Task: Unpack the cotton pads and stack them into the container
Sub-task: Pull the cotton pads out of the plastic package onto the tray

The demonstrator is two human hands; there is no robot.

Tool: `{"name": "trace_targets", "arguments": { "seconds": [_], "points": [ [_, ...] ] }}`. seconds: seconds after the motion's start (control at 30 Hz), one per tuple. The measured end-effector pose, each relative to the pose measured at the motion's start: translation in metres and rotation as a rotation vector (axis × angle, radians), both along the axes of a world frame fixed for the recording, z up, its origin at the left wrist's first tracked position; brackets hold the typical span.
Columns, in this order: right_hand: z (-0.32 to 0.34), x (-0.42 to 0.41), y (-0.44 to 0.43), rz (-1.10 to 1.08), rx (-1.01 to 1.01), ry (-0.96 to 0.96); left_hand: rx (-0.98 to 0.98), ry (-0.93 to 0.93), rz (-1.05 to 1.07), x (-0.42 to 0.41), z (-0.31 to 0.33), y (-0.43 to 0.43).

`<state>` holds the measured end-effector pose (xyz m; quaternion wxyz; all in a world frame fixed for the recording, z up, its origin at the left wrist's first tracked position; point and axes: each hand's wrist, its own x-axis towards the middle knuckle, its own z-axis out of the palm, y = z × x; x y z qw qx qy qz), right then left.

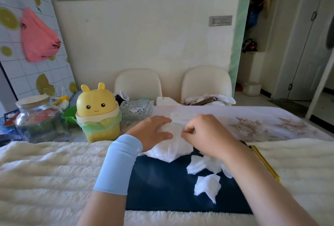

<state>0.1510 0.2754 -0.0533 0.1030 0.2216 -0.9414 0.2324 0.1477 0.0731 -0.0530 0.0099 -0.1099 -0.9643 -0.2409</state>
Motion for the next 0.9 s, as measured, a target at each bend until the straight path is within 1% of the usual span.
{"name": "trace_targets", "arguments": {
  "seconds": [0.07, 0.13, 0.27, 0.4, 0.43, 0.5, 0.53, 0.6, 0.63, 0.7, 0.8, 0.9],
  "points": [
    [-0.008, 0.004, -0.013, 0.071, -0.020, 0.053, 0.008, -0.003, -0.001, -0.001, -0.002, -0.004],
    [-0.020, 0.004, -0.021, 0.127, -0.019, 0.065, 0.029, -0.008, 0.000, 0.000, -0.005, -0.008],
    [-0.033, -0.003, -0.027, 0.035, 0.055, 0.047, 0.041, -0.013, 0.025, -0.001, -0.007, -0.011],
    [-0.030, 0.001, -0.032, 0.067, 0.021, 0.003, 0.093, -0.056, 0.030, 0.001, -0.007, -0.015],
    [-0.027, 0.002, -0.034, 0.083, 0.001, -0.025, 0.062, -0.071, 0.041, 0.004, -0.006, -0.017],
    [-0.022, 0.003, -0.038, 0.096, -0.042, -0.089, -0.116, -0.050, 0.082, 0.008, -0.006, -0.022],
    [-0.019, 0.002, -0.041, 0.093, -0.031, -0.126, -0.158, -0.050, 0.099, 0.009, -0.008, -0.025],
    [-0.015, 0.000, -0.050, 0.061, 0.066, -0.194, -0.120, -0.103, 0.093, 0.010, -0.010, -0.028],
    [-0.013, -0.002, -0.054, 0.040, 0.113, -0.195, -0.111, -0.129, 0.078, 0.009, -0.012, -0.029],
    [-0.011, -0.005, -0.064, -0.005, 0.161, -0.145, -0.101, -0.161, 0.054, 0.007, -0.016, -0.033],
    [-0.005, -0.008, -0.081, -0.054, 0.219, -0.114, -0.014, -0.175, 0.037, 0.004, -0.022, -0.039],
    [0.003, -0.010, -0.094, -0.053, 0.384, -0.206, -0.007, -0.148, 0.022, -0.002, -0.030, -0.039]
  ]
}}
